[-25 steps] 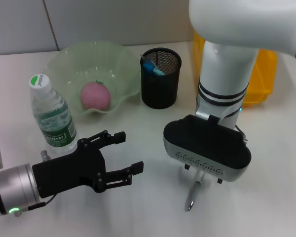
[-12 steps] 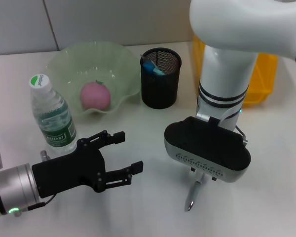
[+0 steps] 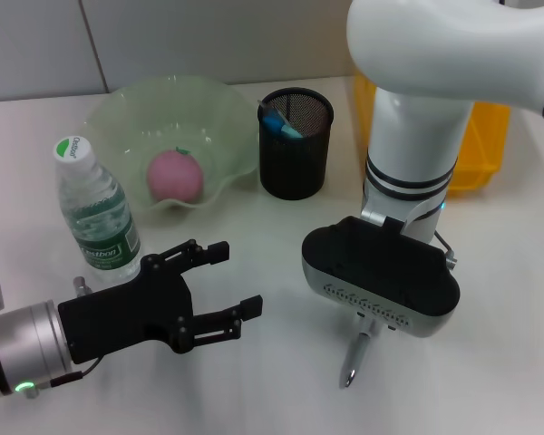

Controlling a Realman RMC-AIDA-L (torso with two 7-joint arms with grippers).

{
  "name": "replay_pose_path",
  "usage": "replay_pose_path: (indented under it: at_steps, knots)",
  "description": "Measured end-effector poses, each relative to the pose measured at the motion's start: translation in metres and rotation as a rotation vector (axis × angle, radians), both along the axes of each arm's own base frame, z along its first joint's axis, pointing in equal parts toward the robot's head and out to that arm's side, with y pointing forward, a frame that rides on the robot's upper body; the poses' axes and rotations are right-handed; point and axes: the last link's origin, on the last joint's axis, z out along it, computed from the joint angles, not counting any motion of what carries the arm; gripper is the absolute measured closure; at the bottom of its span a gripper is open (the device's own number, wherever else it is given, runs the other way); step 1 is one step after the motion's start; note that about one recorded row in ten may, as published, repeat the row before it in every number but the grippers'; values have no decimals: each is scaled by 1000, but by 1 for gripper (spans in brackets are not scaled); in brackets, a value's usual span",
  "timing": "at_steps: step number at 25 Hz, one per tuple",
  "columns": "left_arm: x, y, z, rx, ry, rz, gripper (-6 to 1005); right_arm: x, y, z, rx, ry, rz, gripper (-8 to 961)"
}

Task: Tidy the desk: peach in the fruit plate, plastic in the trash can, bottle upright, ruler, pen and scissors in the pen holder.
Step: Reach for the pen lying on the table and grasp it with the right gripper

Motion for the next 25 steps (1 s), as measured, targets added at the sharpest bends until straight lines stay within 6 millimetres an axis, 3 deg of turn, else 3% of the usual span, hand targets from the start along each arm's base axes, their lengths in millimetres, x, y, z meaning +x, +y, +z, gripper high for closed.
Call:
replay_pose_path:
  at_steps: [25]
  knots:
    - [0,0,0,0,-2,4,137,2,0,-2,9,-4,3,677]
